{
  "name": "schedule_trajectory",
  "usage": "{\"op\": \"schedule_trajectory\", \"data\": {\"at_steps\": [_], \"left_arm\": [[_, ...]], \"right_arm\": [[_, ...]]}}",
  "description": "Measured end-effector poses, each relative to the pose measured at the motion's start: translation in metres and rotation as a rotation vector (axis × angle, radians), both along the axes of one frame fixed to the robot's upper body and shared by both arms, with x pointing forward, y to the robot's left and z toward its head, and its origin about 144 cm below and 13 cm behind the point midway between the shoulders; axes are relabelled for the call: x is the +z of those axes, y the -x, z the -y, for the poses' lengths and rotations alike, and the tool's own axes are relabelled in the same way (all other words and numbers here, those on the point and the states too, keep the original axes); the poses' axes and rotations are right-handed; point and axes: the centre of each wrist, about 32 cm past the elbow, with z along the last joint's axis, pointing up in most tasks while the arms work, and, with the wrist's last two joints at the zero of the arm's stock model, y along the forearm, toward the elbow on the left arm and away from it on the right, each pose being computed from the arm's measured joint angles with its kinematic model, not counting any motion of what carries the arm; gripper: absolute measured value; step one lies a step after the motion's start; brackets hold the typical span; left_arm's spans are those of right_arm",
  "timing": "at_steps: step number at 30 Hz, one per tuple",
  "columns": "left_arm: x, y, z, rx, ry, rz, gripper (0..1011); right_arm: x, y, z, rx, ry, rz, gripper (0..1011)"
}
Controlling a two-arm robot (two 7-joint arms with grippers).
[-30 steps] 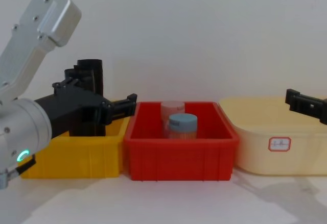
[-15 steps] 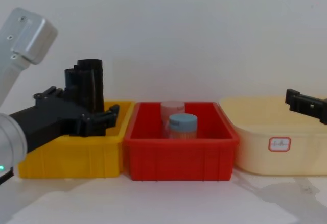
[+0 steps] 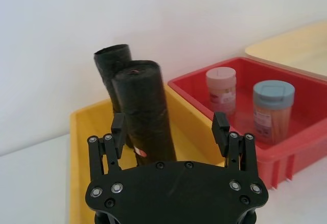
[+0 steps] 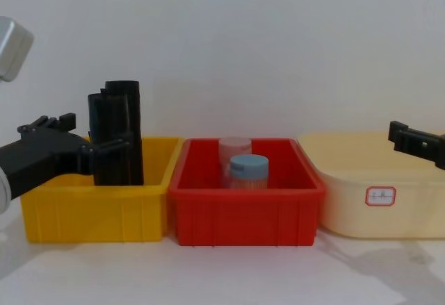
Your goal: Pick up the garbage bag with the one hand and transfer it to the other hand.
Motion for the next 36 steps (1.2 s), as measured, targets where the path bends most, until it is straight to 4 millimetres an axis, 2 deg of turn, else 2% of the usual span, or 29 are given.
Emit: {"op": "schedule_trajectory", "data": {"at_steps": [18,36], "left_arm": [[-0.006,-0.03,-0.011,0.036,0.058,-0.024,1001],[-0.008,-0.066,-0.001,-0.001,0.066,-0.036,1002]], "right_arm": [[0.0,0.0,0.0,0.0,0.0,0.0,1001],[0.0,0.0,0.0,0.0,0.0,0.0,1001]]}}
